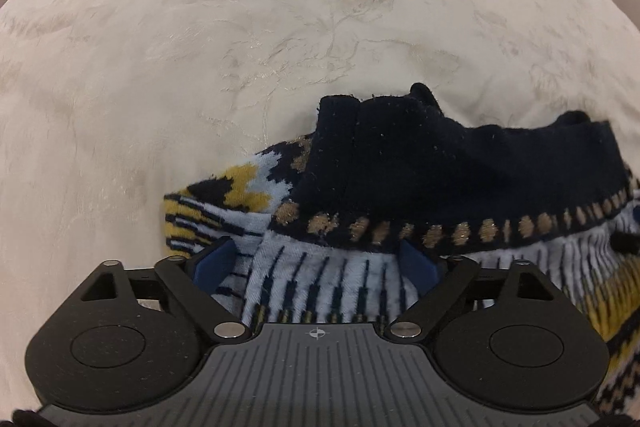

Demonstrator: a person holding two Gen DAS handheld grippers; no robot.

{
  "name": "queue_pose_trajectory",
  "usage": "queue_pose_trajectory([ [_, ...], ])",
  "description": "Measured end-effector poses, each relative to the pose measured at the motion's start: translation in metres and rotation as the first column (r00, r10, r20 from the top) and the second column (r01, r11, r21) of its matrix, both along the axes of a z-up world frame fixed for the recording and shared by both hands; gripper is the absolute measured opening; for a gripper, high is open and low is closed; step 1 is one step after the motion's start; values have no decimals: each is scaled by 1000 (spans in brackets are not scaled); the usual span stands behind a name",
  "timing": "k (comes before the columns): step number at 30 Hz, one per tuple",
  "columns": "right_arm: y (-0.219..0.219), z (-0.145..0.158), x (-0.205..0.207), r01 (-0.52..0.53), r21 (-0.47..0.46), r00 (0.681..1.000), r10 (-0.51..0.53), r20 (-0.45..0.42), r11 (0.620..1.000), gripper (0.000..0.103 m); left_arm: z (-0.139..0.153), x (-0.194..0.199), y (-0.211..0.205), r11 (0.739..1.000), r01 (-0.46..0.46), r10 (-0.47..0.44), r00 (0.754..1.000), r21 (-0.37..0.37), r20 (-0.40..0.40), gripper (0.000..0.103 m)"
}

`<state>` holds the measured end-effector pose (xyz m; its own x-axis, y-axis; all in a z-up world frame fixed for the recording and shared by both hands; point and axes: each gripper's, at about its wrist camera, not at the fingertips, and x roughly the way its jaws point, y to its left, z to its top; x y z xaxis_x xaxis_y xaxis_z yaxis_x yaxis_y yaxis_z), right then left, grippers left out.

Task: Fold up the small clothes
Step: 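Lower the hem onto the collar and open both grippers, then press and smooth the folded sweater with both open grippers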

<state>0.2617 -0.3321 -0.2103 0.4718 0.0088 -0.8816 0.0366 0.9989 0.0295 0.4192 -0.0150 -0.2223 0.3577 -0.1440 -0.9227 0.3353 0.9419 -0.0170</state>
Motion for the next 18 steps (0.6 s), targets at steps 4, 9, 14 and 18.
queue_pose_trajectory([
  [4,-13,-2,1,39,23,999,-39,-16,999,85,4,-1,-2,1000,-15,15,1000,-3,2,90],
  [9,-26,6,-14,101,102,995,-102,10,990,87,27,-24,0,996,-66,66,998,-59,5,91],
  [14,-28,22,-45,131,153,989,-140,51,980,91,40,-62,-7,996,-51,50,999,-75,-15,91],
  [18,-19,30,-70,146,172,985,-160,66,974,100,36,-93,-17,998,-23,20,998,-53,-56,91],
])
